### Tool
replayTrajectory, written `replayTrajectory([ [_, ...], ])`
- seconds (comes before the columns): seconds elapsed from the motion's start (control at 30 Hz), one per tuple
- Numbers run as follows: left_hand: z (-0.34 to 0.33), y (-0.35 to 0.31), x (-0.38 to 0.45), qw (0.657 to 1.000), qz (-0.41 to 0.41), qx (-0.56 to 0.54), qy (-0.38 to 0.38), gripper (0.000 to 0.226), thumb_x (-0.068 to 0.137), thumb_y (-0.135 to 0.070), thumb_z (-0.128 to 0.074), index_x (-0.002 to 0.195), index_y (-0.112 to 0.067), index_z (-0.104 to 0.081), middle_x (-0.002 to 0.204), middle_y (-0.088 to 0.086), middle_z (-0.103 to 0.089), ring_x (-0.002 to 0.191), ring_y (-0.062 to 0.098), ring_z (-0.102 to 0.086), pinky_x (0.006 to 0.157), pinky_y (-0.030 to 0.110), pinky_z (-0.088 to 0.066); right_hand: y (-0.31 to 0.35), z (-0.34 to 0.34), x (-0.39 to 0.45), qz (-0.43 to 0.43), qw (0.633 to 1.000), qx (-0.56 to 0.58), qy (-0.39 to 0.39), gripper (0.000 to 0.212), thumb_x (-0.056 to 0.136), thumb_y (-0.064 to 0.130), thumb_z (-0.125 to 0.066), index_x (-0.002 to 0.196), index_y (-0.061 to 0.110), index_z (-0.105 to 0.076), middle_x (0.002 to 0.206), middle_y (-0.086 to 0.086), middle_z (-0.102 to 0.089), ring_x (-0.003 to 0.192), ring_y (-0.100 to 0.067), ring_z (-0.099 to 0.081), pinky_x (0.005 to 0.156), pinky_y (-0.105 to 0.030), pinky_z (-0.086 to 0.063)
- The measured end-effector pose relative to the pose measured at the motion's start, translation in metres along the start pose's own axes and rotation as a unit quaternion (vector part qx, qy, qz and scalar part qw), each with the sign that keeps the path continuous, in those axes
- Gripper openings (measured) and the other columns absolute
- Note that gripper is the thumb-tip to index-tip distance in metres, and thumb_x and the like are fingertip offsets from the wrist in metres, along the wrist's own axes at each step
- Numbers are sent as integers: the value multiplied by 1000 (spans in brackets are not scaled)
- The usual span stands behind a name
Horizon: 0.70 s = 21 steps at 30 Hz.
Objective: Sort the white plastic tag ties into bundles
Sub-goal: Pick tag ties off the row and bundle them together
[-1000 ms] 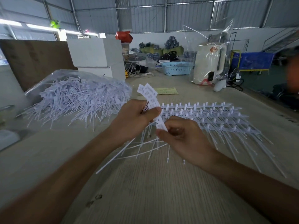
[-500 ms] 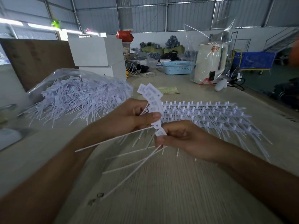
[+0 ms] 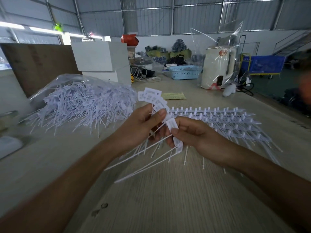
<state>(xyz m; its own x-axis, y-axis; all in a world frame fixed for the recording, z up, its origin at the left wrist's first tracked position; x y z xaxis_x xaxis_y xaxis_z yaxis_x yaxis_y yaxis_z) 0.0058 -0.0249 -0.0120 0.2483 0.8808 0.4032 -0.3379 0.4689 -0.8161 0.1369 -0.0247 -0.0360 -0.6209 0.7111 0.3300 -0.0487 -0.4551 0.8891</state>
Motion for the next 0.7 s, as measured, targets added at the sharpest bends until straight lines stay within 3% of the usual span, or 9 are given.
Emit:
replayTrajectory([
  [0.07,-1,1,0,1000,10,-22,-4,36,100,-42,-51,76,-16,-41,53,6,-53,43,16,-47,42,26,-39,0,1,0,1,1000,-13,-12,20,102,11,-48,105,-1,-65,86,-12,-69,82,-17,-66,77,-30,-52],
  [0.17,-2,6,1,997,43,-56,-18,42,103,-41,-48,61,-33,-46,50,-10,-38,39,3,-35,39,17,-27,1,3,-1,2,1000,-18,-23,18,102,8,-50,100,1,-66,79,-6,-68,75,-13,-65,71,-25,-49],
  [0.33,-3,5,2,995,61,-77,-12,47,97,-46,-54,53,-32,-60,49,-10,-37,40,5,-32,41,17,-27,1,6,-2,5,999,7,-44,17,99,8,-56,103,-2,-69,86,-17,-73,78,-18,-69,71,-23,-54],
  [0.53,-2,7,3,995,46,-87,16,25,84,-44,-68,70,-24,-69,53,-5,-40,45,9,-31,44,20,-25,-5,9,-2,-3,997,40,-65,18,97,12,-60,104,-1,-71,93,-18,-75,88,-33,-71,84,-39,-58],
  [0.7,-4,1,1,998,14,-47,30,17,83,-43,-70,80,-28,-76,50,-11,-54,42,7,-38,44,18,-30,-11,6,-1,-19,994,73,-80,26,90,9,-70,110,-1,-59,87,-17,-75,78,-25,-71,73,-27,-57],
])
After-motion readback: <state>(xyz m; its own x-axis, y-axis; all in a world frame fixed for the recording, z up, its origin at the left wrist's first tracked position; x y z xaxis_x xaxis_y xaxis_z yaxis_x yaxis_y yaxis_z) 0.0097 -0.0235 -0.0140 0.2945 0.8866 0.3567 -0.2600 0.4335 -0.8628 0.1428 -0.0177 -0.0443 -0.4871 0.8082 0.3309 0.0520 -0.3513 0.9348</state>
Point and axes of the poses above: each hand's wrist, its own x-axis towards the middle knuckle, its own z-axis out of the back of the hand, y = z × x, the point moved 8 cm from there along x, towards the middle knuckle
